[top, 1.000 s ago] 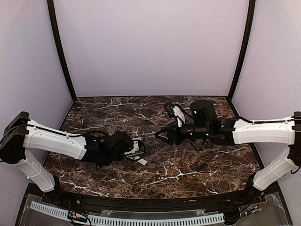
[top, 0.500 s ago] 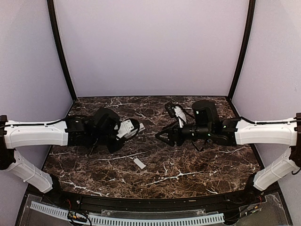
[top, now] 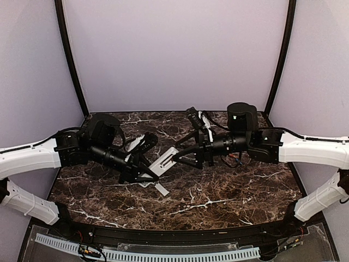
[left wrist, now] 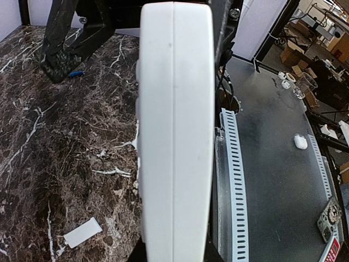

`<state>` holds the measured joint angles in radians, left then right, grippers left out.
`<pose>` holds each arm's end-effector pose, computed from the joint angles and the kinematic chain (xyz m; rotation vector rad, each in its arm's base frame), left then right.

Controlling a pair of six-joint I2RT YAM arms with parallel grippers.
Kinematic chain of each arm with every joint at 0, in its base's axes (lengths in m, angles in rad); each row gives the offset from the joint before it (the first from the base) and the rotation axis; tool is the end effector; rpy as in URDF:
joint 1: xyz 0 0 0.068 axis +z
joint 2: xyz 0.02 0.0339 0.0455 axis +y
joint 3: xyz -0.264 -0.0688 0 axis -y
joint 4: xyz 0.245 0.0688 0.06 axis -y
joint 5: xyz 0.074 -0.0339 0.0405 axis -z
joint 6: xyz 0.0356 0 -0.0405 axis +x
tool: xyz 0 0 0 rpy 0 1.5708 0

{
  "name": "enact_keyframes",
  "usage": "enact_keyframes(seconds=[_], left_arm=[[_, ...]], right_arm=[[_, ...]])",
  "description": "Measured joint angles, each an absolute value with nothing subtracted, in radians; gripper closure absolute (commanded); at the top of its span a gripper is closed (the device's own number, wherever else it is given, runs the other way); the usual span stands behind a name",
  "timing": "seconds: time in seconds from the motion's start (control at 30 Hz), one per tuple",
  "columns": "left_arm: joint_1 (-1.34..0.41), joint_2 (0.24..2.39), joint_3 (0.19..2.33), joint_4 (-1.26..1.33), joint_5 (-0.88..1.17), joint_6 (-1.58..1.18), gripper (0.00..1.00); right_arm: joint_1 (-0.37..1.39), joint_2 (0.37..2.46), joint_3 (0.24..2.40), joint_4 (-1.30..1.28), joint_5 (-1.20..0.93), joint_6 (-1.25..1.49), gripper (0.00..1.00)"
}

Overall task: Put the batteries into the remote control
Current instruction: Pass from the left arm to the right, then place the remote control without the battery cover at the center of the board.

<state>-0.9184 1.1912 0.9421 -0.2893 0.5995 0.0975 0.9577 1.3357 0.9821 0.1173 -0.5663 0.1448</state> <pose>0.1438 -0.2213 0.3034 1.3902 1.7135 -1.1081 0.1629 0.2648 0.3173 -1.1608 1.5862 1.2654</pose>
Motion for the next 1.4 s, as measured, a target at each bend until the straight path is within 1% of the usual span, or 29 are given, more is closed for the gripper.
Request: enact_keyframes(seconds=[0.03, 0.1, 0.27, 0.43, 0.57, 0.6, 0.63, 0.67, 0.7, 0.73, 0.77, 0.8, 0.83, 0.87, 0.9, 0.93, 0.97, 1.0, 1.07, 1.27, 1.37, 1.4], left_arm=[[-0.918, 1.192, 0.942, -0.290, 0.611, 0.096, 1.00], [-0.918, 1.193, 0.942, -0.290, 0.638, 0.092, 1.00], [-0.916, 1.205, 0.942, -0.297, 0.664, 0.084, 1.00], [-0.914, 1.222, 0.944, -0.313, 0.670, 0.082, 1.00], [-0.911, 1.227, 0.945, -0.332, 0.662, 0.081, 1.00], [-0.911, 1.227, 0.945, -0.337, 0.662, 0.079, 1.00], [-0.912, 1.227, 0.945, -0.339, 0.661, 0.078, 1.00], [-0.912, 1.227, 0.945, -0.339, 0.661, 0.077, 0.99], [-0.912, 1.227, 0.945, -0.339, 0.659, 0.075, 0.93], [-0.912, 1.227, 0.945, -0.340, 0.654, 0.074, 0.82], [-0.912, 1.227, 0.946, -0.340, 0.651, 0.073, 0.74], [-0.912, 1.229, 0.945, -0.343, 0.645, 0.072, 0.62], [-0.912, 1.231, 0.945, -0.345, 0.642, 0.072, 0.56], [-0.912, 1.234, 0.945, -0.346, 0.633, 0.076, 0.46], [-0.912, 1.237, 0.946, -0.345, 0.624, 0.073, 0.42], [-0.912, 1.239, 0.946, -0.344, 0.616, 0.075, 0.35], [-0.912, 1.242, 0.947, -0.343, 0.608, 0.074, 0.32], [-0.912, 1.244, 0.947, -0.343, 0.600, 0.079, 0.27], [-0.911, 1.249, 0.948, -0.342, 0.579, 0.076, 0.24], [-0.906, 1.251, 0.948, -0.345, 0.524, 0.088, 0.23], [-0.906, 1.254, 0.948, -0.346, 0.505, 0.090, 0.23], [-0.906, 1.257, 0.948, -0.346, 0.501, 0.091, 0.23]], right_arm=[[0.968, 1.350, 0.999, 0.109, -0.587, 0.139, 0.49], [0.980, 1.372, 1.019, 0.099, -0.616, 0.127, 0.58], [0.994, 1.404, 1.036, 0.077, -0.667, 0.118, 0.70], [1.002, 1.428, 1.037, 0.074, -0.701, 0.132, 0.85], [1.002, 1.445, 1.040, 0.067, -0.712, 0.151, 0.91], [1.002, 1.448, 1.040, 0.066, -0.713, 0.157, 0.94], [1.002, 1.448, 1.040, 0.066, -0.714, 0.161, 0.99], [1.002, 1.448, 1.040, 0.066, -0.713, 0.167, 1.00], [1.002, 1.448, 1.040, 0.067, -0.710, 0.173, 1.00], [1.002, 1.448, 1.038, 0.067, -0.705, 0.181, 1.00], [1.002, 1.448, 1.034, 0.071, -0.701, 0.190, 1.00], [1.002, 1.447, 1.026, 0.081, -0.694, 0.206, 1.00], [1.002, 1.447, 1.019, 0.088, -0.689, 0.221, 1.00], [1.002, 1.446, 1.008, 0.097, -0.683, 0.247, 1.00], [1.002, 1.444, 0.991, 0.098, -0.669, 0.276, 1.00], [1.001, 1.442, 0.970, 0.098, -0.660, 0.304, 1.00], [1.001, 1.441, 0.945, 0.096, -0.648, 0.336, 1.00], [1.001, 1.441, 0.923, 0.094, -0.635, 0.366, 1.00], [1.001, 1.435, 0.871, 0.089, -0.601, 0.428, 1.00], [0.992, 1.408, 0.697, 0.086, -0.477, 0.708, 1.00], [0.988, 1.424, 0.593, 0.153, -0.448, 0.860, 1.00], [0.987, 1.435, 0.554, 0.210, -0.452, 0.919, 1.00]])
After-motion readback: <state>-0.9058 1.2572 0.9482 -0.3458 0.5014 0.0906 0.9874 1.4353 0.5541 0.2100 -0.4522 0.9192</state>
